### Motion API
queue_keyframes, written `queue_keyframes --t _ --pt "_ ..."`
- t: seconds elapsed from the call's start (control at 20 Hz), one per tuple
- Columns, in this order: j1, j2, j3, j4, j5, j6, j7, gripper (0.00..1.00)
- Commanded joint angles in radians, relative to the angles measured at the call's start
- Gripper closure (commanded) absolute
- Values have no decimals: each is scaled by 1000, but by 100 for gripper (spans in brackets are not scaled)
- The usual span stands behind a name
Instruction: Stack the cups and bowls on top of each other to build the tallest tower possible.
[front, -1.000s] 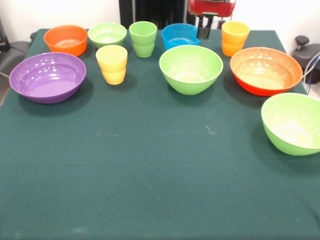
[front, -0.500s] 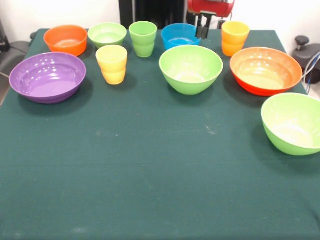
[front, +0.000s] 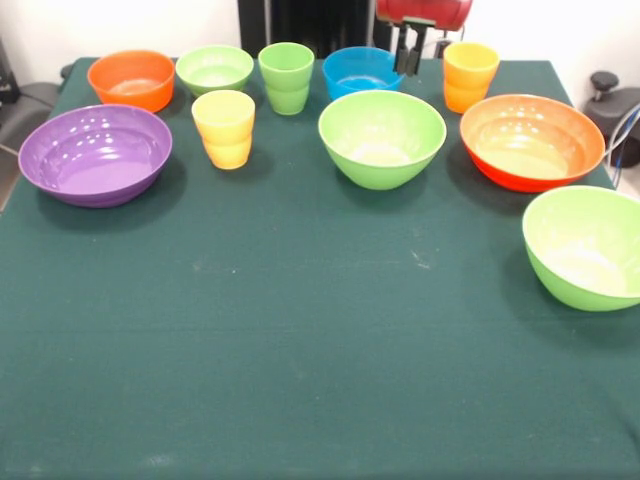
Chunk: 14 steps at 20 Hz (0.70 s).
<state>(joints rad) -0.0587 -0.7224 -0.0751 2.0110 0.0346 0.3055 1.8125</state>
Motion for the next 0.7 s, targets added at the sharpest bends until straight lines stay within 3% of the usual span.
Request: queue_keyframes --t 0.05,0.25,0.45,0.7 --pt "31 -6 54 -51 -15 38 105 100" --pt "14 7 57 -90 14 89 112 100" --pt "10 35 18 -114 -4 30 119 100" --pt "-54 60 37 -139 -12 32 82 100"
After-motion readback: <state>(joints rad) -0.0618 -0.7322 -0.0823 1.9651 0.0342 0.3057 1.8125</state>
